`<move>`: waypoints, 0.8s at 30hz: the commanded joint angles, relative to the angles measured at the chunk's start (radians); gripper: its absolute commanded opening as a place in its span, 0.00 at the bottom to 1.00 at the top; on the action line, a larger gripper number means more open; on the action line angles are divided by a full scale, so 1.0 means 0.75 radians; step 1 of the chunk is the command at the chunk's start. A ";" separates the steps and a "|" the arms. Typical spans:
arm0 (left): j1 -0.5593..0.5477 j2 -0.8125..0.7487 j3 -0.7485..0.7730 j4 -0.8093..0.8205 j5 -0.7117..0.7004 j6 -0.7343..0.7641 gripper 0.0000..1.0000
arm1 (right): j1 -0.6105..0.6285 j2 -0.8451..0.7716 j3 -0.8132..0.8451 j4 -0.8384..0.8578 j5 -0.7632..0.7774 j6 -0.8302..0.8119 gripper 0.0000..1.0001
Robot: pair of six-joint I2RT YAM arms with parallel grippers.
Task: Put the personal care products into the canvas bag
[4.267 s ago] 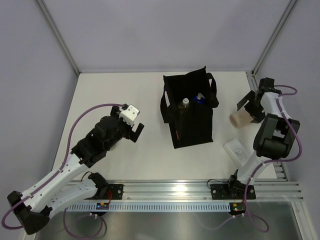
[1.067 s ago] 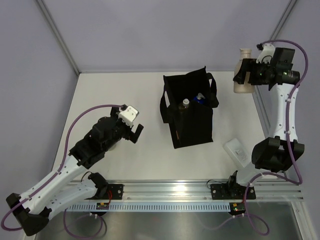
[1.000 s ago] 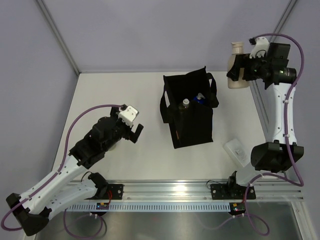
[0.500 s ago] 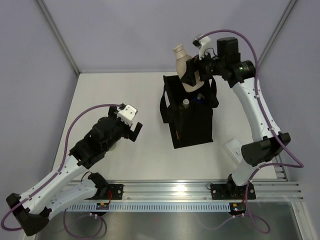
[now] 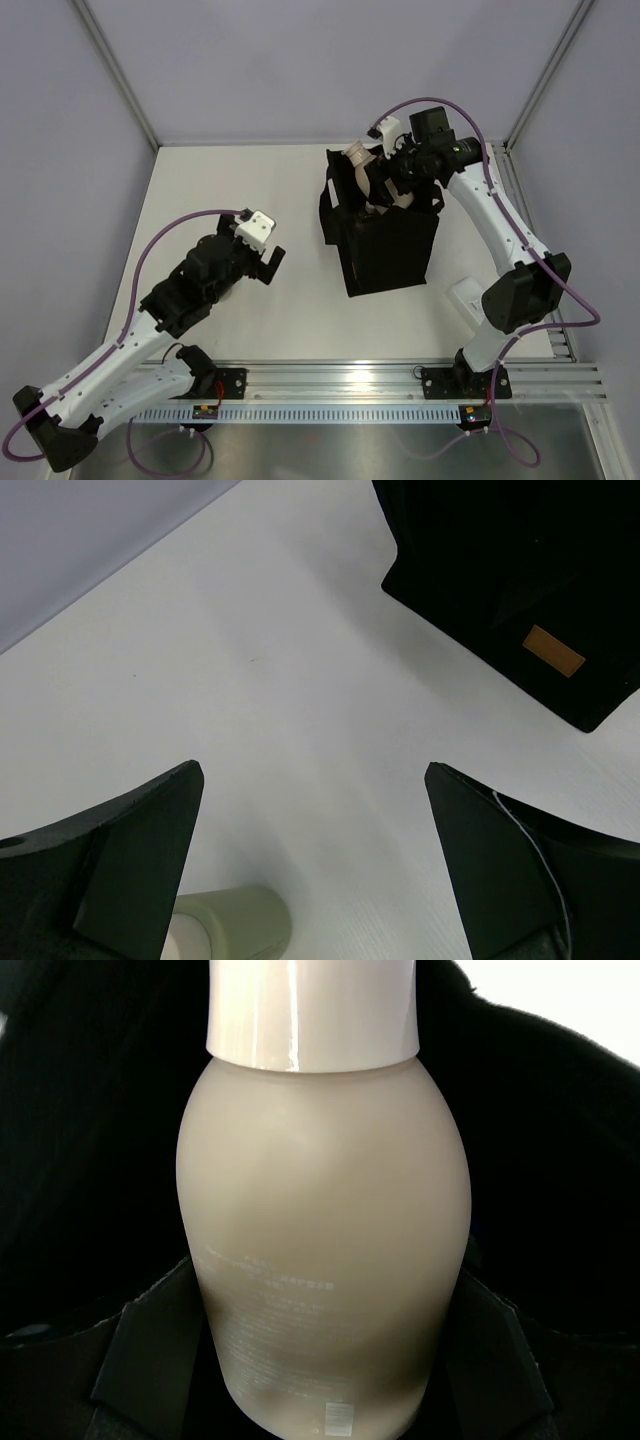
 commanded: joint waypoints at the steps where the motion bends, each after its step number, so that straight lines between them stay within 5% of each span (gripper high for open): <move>1: 0.005 -0.029 -0.002 0.063 0.007 0.018 0.99 | 0.009 -0.162 0.009 -0.057 0.034 -0.135 0.00; 9: 0.005 -0.045 -0.009 0.065 0.013 0.018 0.99 | 0.009 -0.210 -0.163 -0.098 -0.086 -0.262 0.01; 24: 0.005 -0.050 -0.013 0.071 0.003 0.018 0.99 | 0.013 0.134 -0.046 -0.212 -0.015 -0.219 0.12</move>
